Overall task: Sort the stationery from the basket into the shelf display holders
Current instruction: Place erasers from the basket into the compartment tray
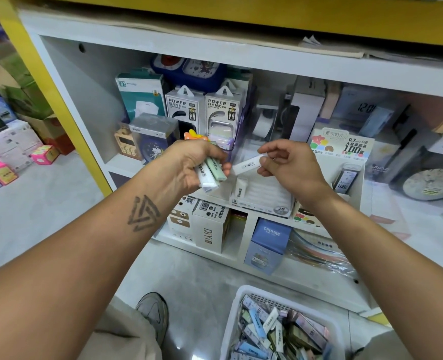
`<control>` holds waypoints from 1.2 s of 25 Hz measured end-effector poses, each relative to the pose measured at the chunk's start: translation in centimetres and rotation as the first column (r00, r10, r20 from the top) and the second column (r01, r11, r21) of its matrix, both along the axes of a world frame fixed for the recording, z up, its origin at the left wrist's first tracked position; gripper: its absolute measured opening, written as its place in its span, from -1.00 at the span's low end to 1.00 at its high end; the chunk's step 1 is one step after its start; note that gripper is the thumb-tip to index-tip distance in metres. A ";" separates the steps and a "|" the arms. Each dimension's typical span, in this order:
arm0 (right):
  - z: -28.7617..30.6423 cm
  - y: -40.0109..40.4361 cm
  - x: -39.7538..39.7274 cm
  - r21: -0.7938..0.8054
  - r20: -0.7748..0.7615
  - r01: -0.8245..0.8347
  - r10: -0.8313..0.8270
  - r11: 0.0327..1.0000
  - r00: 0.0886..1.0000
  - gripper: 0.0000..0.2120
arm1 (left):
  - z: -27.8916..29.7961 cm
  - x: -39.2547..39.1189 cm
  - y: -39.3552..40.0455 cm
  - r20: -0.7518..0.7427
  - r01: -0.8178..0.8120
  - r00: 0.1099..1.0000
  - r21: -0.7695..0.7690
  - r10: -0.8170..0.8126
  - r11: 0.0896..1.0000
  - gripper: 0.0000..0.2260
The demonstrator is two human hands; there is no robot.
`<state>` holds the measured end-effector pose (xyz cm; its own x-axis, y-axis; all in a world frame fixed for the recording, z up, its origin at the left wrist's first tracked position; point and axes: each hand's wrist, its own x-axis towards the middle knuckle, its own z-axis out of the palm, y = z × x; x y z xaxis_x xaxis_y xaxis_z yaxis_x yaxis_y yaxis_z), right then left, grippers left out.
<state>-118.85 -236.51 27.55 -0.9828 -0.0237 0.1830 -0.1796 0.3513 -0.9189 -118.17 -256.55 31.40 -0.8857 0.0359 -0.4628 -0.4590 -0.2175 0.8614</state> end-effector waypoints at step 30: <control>-2.4 -0.4 -1.2 0.522 -0.162 -0.014 0.116 0.853 0.980 -0.86 | -0.4 0.5 -0.6 0.008 0.006 1.000 -0.041 -0.006 0.999 -0.87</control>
